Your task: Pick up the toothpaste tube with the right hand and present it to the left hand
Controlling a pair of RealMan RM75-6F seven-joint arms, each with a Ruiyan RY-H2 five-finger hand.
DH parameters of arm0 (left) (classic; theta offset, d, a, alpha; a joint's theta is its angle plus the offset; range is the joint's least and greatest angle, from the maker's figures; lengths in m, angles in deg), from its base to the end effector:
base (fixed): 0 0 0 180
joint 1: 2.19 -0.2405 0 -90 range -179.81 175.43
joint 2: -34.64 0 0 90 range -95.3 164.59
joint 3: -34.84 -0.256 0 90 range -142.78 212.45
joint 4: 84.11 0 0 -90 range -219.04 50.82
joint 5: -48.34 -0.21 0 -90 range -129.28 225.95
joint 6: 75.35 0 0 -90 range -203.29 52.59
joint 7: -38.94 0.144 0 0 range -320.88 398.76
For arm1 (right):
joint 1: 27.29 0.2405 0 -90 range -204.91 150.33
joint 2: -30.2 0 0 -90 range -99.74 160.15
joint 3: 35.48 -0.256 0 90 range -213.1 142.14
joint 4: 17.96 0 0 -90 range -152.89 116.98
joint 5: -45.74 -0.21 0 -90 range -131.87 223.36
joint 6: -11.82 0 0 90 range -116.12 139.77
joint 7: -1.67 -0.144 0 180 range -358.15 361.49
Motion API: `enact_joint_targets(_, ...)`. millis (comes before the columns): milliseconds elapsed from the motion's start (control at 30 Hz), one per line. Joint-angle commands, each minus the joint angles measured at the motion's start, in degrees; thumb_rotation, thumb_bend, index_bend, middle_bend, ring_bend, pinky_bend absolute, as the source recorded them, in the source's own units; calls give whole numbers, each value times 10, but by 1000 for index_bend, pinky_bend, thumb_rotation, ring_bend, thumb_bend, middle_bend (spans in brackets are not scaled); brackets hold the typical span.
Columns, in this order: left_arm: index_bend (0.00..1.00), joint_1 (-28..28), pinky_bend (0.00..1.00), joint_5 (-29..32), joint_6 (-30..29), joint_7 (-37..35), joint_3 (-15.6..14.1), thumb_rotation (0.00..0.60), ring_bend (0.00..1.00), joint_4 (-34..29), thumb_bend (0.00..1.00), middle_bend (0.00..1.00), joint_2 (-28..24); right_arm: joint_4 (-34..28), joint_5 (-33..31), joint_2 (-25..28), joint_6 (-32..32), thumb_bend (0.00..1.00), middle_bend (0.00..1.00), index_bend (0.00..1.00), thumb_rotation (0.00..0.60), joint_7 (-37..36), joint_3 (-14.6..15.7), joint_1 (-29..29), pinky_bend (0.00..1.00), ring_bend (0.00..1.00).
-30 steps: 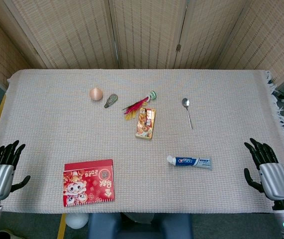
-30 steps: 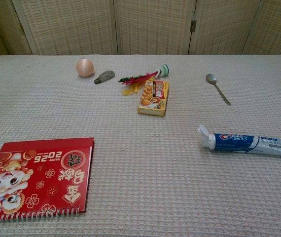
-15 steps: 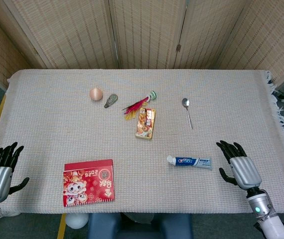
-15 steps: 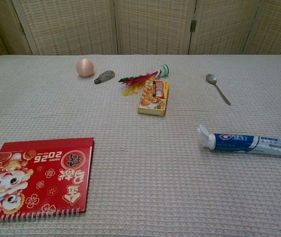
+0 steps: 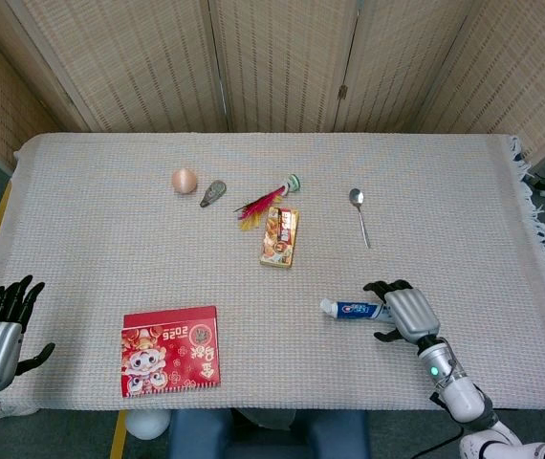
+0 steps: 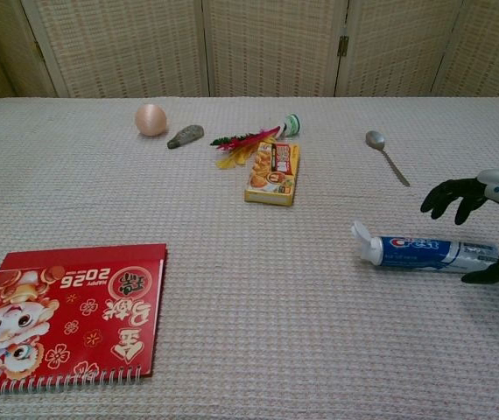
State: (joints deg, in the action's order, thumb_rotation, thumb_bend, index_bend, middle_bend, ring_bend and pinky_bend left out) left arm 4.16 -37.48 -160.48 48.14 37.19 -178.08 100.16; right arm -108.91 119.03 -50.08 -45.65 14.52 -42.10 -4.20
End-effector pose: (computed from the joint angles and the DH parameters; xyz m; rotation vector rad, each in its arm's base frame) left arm -0.2994 0.1864 0.1476 -1.4400 -0.8113 -0.8397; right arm -0.2435 -0.2655 0.0201 1.7394 -1.1382 0.8168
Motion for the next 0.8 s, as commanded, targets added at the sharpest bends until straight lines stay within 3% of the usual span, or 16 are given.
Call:
enact_joint_targets(33, 0, 0, 0, 0, 1, 0, 0, 600, 0, 1, 269, 0, 1, 19, -8, -16, 14, 236, 338, 332, 600, 1, -3, 15, 251, 364)
enact_joint_targets(600, 0, -1, 0, 5, 3, -3, 0, 600, 0, 10, 269, 0, 5, 63, -38, -52, 44, 331, 386, 394, 600, 25, 0, 55, 303, 413)
enact_joint_targets(800, 0, -2, 0, 5, 2, -6, 0, 600, 0, 12, 269, 0, 5, 67, -43, -55, 45, 410, 405, 422, 600, 30, 4, 61, 339, 431)
